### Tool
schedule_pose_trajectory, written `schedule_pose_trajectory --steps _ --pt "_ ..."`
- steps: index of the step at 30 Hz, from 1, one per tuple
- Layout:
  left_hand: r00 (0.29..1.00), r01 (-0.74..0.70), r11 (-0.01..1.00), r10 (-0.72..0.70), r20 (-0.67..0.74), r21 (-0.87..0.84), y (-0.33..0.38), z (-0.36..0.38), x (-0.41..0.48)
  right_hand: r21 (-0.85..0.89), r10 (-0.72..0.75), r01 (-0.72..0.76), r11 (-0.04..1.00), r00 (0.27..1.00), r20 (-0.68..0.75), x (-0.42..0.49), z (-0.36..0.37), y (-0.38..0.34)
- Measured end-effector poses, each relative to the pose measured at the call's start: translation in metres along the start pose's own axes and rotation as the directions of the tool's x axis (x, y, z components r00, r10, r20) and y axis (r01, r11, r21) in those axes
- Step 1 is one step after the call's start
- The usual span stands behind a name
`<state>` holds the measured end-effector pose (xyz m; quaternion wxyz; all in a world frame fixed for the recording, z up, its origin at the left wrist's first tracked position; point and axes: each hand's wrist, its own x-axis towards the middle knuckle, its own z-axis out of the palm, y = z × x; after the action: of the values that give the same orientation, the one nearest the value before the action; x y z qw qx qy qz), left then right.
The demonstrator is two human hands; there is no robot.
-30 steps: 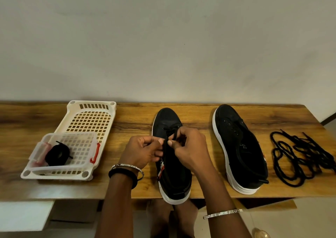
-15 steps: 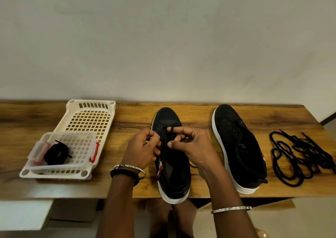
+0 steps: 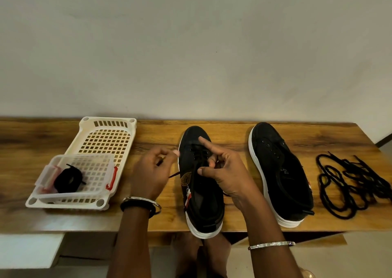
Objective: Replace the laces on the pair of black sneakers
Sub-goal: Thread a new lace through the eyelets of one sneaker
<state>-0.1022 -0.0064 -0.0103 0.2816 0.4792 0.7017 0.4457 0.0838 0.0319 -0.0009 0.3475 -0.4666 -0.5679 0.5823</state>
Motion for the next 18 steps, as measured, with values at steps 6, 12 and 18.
schedule_pose_trajectory --steps 6,12,18 --pt "0.975 -0.104 0.986 0.075 0.208 0.132 0.0 0.006 -0.004 -0.005 0.002 -0.002 1.0 1.0 -0.002 0.003 0.0 0.003" --pt "0.996 0.087 0.704 -0.036 0.087 -0.705 0.023 -0.001 0.003 0.014 0.031 -0.031 0.999 0.999 -0.011 0.003 -0.002 0.004" --pt "0.981 0.157 0.623 -0.189 0.048 -0.766 0.018 -0.008 0.001 0.043 0.048 -0.047 0.998 0.999 -0.018 0.002 -0.004 0.004"
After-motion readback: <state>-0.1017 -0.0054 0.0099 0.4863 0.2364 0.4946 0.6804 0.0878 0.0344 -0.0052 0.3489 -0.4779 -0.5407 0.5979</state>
